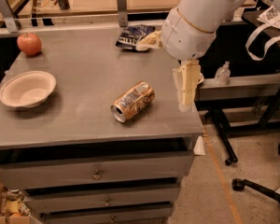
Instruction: Move orange can near paper bowl
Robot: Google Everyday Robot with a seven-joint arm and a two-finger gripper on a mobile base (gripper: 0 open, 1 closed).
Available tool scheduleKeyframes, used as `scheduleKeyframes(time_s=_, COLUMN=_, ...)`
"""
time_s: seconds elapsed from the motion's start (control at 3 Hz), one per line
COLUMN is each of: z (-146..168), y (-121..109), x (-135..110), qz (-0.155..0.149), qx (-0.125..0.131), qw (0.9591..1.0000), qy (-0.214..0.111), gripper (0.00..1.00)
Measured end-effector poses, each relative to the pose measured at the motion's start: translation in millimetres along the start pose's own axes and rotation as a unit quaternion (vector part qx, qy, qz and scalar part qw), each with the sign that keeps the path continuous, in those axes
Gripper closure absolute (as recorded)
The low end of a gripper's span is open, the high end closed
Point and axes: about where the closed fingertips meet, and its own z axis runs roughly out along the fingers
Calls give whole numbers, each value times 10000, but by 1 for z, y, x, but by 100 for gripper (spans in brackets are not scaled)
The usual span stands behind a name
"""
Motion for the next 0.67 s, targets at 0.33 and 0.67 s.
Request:
scheduleKeyframes(time_s=0.33, z=38, y=-11, x=6, qz=-356, qx=-417, qw=9983, qy=174, gripper=0)
scheduleKeyframes(time_s=0.67, z=75, y=-23, x=1, qz=-778, qx=-758, qw=9935, qy=334, gripper=0)
